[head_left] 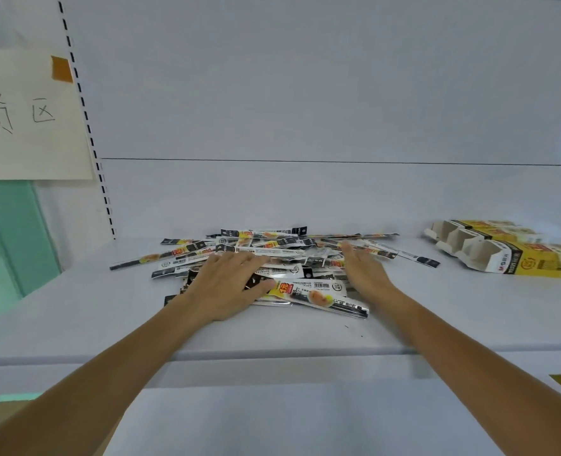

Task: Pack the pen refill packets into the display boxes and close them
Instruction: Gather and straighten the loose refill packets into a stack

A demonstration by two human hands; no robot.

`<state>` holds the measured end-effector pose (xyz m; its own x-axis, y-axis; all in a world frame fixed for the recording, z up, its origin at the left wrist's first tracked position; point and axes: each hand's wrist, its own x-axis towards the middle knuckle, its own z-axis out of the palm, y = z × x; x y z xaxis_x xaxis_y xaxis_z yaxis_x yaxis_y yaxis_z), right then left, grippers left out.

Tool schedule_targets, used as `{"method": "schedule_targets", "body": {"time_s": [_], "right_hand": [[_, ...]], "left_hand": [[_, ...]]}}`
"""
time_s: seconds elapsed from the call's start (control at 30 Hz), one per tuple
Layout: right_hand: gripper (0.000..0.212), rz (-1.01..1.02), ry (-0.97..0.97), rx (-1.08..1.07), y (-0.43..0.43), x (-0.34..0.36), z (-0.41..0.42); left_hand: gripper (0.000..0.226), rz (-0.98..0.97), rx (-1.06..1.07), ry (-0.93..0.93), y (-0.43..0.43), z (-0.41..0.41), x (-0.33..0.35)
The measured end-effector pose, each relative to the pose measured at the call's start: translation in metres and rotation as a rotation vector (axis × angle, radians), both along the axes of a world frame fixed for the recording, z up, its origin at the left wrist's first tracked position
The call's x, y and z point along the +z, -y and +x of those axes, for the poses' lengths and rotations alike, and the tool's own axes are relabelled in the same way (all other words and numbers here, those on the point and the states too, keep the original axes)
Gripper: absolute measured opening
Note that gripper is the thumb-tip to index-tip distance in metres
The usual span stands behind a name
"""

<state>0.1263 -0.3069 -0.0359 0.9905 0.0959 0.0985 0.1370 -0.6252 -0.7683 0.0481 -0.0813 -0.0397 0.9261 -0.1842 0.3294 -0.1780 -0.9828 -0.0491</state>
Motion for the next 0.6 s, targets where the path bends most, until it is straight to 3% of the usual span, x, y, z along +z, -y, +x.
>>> {"method": "schedule_targets", "body": {"time_s": [0.13, 0.23, 0.43, 0.5, 0.6], "right_hand": [[0.045, -0.014, -0.069, 0.068, -0.031, 0.002, -0.004], [0.06, -0.067, -0.015, 0.15, -0.029, 0.006, -0.011], [0.047, 0.017, 0.143, 0.043, 0.002, 0.005, -0.006], [0.053, 0.015, 0.113, 0.015, 0.007, 0.003, -0.004], [0.085, -0.026, 0.02, 0.145, 0.0, -0.002, -0.021]], "left_hand": [[0.08, -0.021, 0.011, 0.029, 0.014, 0.001, -0.001], [0.067, -0.042, 0.025, 0.016, 0.02, 0.003, 0.0], [0.061, -0.078, 0.094, -0.009, 0.012, -0.002, 0.006], [0.066, -0.075, 0.156, 0.008, 0.002, -0.006, 0.01], [0.062, -0.146, 0.253, -0.025, -0.017, -0.013, 0.011]]}}
